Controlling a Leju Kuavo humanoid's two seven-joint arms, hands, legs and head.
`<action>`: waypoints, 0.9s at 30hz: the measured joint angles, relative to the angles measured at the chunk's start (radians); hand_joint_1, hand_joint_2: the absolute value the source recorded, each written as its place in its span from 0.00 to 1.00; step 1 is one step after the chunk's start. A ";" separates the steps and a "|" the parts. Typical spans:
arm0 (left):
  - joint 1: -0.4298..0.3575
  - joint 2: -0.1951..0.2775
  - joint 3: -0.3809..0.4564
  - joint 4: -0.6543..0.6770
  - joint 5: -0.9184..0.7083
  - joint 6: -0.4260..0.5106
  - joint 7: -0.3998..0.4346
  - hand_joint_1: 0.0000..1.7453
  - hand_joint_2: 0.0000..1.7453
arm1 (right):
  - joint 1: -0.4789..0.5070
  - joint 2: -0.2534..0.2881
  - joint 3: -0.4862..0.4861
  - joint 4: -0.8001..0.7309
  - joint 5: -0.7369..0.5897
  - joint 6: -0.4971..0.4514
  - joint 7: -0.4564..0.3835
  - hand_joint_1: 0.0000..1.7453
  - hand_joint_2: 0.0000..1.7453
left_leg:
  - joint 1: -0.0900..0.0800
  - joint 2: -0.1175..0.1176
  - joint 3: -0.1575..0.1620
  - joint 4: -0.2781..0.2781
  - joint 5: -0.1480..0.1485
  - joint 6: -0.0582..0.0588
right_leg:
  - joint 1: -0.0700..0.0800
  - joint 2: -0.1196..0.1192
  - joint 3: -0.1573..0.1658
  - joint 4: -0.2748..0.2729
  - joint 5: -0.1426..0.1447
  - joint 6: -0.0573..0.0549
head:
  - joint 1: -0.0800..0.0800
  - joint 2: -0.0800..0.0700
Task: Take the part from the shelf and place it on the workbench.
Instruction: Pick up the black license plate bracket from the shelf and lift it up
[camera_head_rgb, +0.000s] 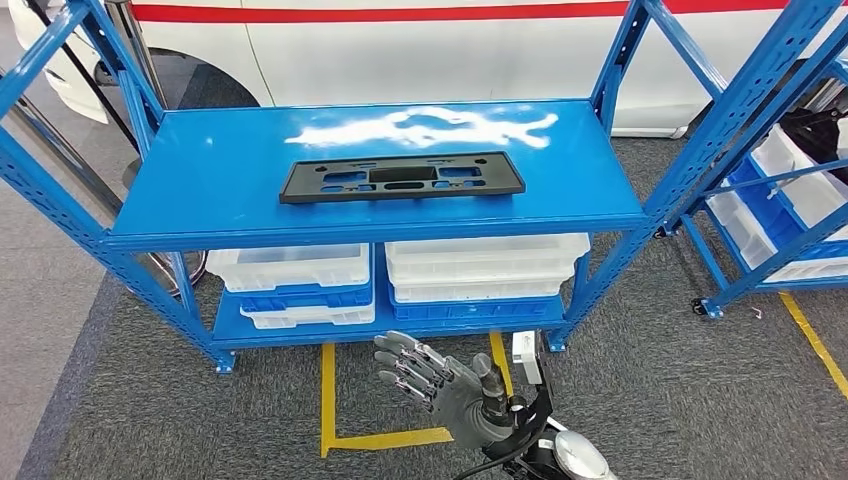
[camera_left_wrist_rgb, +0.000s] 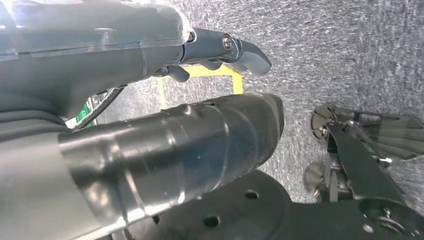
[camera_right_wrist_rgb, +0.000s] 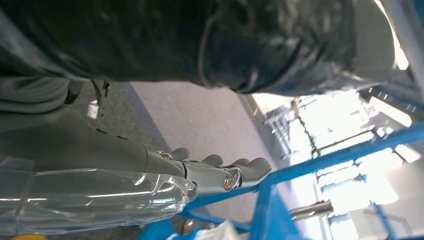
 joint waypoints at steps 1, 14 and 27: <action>-0.001 -0.001 0.000 0.000 0.000 -0.002 0.001 0.00 0.00 | -0.007 0.000 0.003 -0.004 0.000 0.007 -0.003 0.00 0.00 | -0.001 0.000 0.000 0.000 0.000 -0.003 | 0.003 0.000 0.024 -0.049 0.015 -0.005 | 0.000 0.000; -0.003 -0.004 -0.002 0.000 -0.001 -0.006 0.005 0.00 0.00 | -0.030 0.001 0.018 -0.017 0.004 0.030 -0.016 0.00 0.00 | 0.003 -0.001 -0.101 0.204 -0.065 -0.047 | -0.002 -0.002 0.047 -0.093 0.023 -0.038 | -0.002 0.000; -0.004 -0.005 -0.002 0.001 0.001 -0.016 0.005 0.00 0.00 | -0.033 0.000 0.020 -0.016 0.013 0.047 -0.028 0.00 0.00 | 0.002 -0.003 -0.003 -0.008 0.005 0.006 | -0.006 0.000 -0.104 0.205 -0.108 0.020 | -0.001 0.000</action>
